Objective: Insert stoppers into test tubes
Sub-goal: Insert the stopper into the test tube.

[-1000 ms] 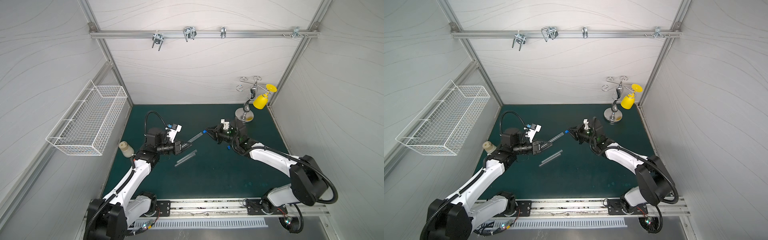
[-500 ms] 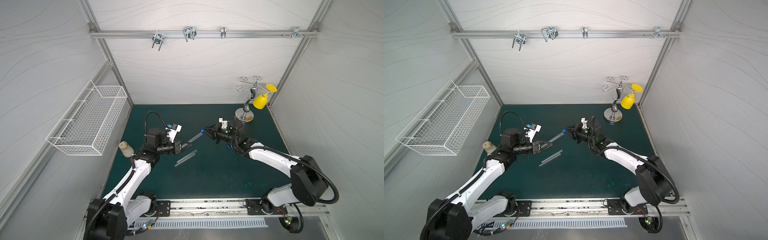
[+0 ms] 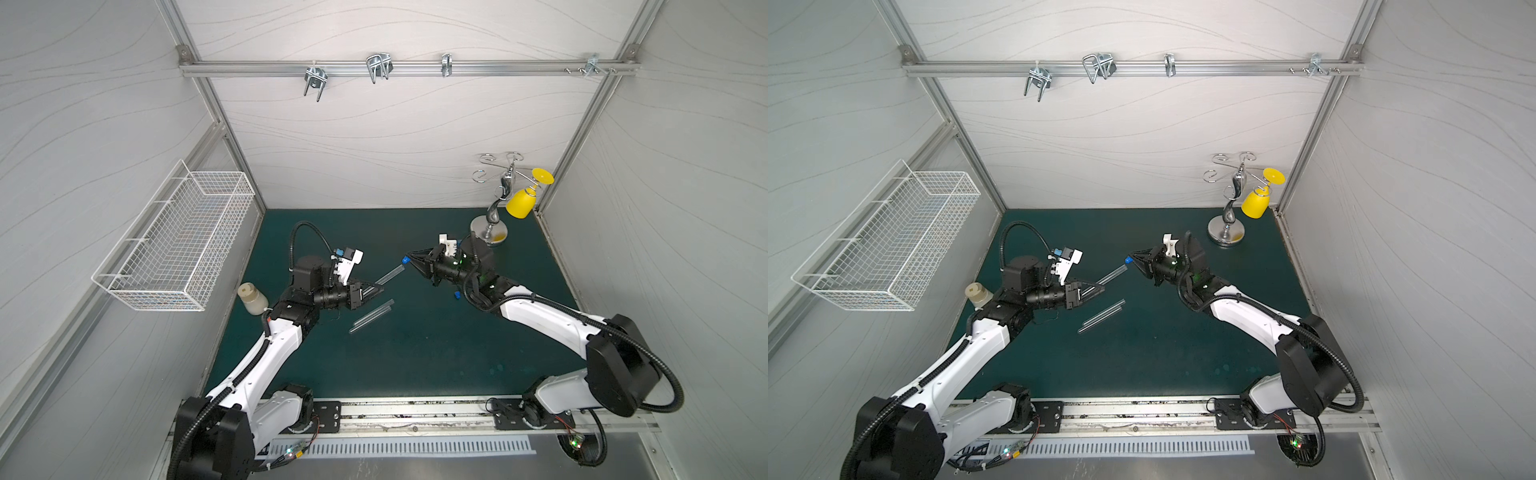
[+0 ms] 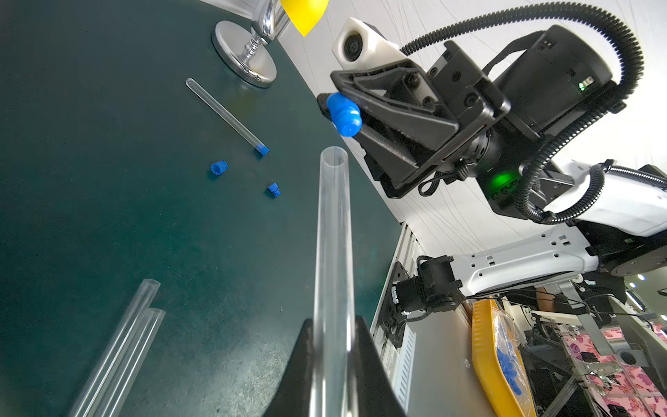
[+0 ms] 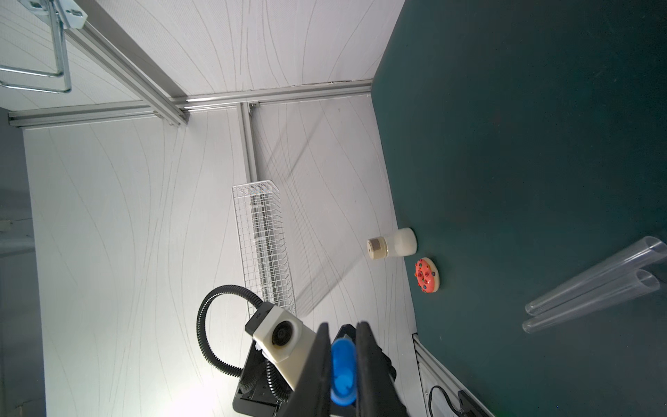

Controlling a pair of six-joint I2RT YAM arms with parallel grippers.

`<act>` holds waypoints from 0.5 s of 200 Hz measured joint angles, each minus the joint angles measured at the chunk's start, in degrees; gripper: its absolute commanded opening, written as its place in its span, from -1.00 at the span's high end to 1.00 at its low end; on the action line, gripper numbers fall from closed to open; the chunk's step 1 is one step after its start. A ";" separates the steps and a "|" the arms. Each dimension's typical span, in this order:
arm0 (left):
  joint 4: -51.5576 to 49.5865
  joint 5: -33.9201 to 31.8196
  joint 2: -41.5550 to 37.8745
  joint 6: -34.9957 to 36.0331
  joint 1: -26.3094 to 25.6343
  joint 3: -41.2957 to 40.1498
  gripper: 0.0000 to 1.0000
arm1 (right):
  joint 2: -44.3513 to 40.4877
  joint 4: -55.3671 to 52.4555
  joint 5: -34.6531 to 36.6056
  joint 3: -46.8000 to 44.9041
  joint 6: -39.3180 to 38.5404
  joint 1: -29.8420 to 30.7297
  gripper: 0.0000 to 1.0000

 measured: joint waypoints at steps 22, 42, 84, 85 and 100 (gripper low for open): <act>0.00 0.04 0.00 0.00 0.00 0.04 1.00 | -0.02 -0.02 0.00 -0.02 0.00 0.00 0.73; 0.02 0.17 0.00 -0.09 0.02 0.04 1.00 | -0.02 -0.02 0.00 -0.04 0.00 0.00 0.73; 0.02 0.92 0.00 -0.31 0.44 0.07 1.00 | -0.04 -0.02 0.00 -0.68 0.02 0.00 0.73; 0.02 0.94 0.02 -0.31 0.44 0.07 1.00 | -0.04 -0.04 0.00 -0.70 0.00 0.00 0.73; 0.02 1.09 0.00 -0.44 0.55 0.07 1.00 | -0.17 -0.07 0.00 -1.11 0.02 0.00 0.73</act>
